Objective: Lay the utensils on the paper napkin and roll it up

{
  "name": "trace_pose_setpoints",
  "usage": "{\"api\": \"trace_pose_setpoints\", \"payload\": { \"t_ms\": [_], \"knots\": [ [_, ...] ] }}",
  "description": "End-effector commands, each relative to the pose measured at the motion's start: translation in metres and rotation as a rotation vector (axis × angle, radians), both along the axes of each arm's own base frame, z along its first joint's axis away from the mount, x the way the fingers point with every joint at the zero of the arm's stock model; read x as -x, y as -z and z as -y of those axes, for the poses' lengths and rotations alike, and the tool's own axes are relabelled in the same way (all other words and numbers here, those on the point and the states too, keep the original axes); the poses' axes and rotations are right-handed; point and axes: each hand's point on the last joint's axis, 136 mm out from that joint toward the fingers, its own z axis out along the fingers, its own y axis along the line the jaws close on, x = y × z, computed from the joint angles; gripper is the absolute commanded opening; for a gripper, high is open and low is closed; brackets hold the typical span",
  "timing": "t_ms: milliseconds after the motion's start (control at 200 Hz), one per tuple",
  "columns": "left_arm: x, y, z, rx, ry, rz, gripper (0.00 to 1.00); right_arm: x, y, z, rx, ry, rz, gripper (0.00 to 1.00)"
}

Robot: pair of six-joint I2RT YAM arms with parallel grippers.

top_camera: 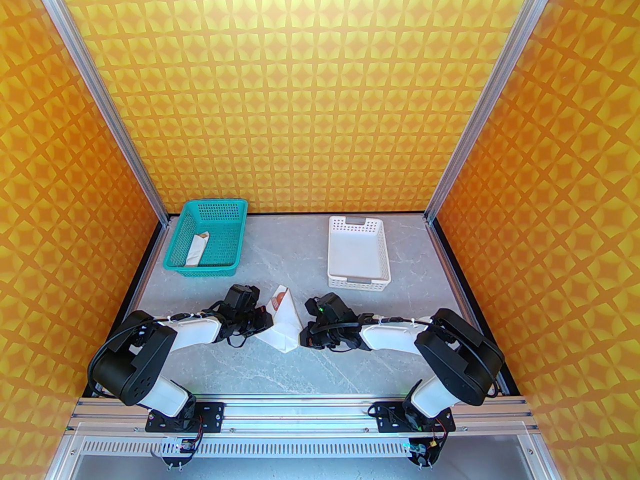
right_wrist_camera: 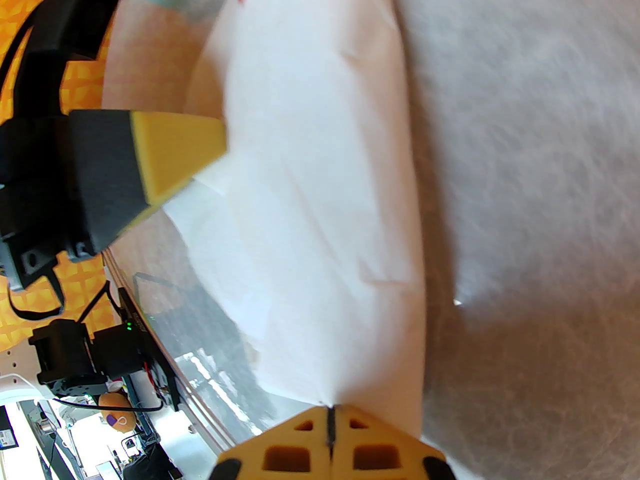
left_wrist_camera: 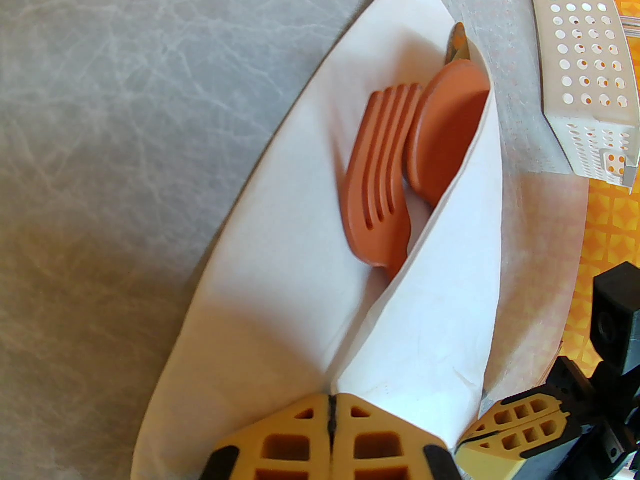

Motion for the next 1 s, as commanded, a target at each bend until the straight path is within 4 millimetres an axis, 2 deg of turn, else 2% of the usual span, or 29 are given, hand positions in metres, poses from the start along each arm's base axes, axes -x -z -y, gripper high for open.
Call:
{"api": "trace_pose_setpoints", "payload": {
  "t_ms": [0, 305, 490, 610, 790, 995],
  "knots": [
    [0.005, 0.011, -0.013, -0.079, -0.013, -0.023, 0.0, 0.004, 0.016, 0.008, 0.053, 0.009, -0.011, 0.02],
    [0.007, 0.014, -0.016, -0.094, -0.014, -0.027, 0.0, 0.01, 0.029, 0.019, 0.104, 0.022, -0.035, 0.01],
    [0.008, 0.014, -0.017, -0.102, -0.013, -0.027, 0.0, 0.015, 0.028, 0.023, 0.108, 0.018, -0.039, 0.02],
    [0.008, 0.014, -0.017, -0.103, -0.014, -0.029, 0.0, 0.017, 0.021, 0.025, 0.104, 0.014, -0.032, 0.02],
    [0.007, 0.013, -0.016, -0.102, -0.013, -0.027, 0.0, 0.014, 0.0, 0.023, 0.082, 0.014, 0.0, 0.02],
    [0.008, 0.013, -0.017, -0.105, -0.009, -0.029, 0.0, -0.004, -0.032, 0.016, 0.019, 0.032, 0.08, 0.03]
  ]
}}
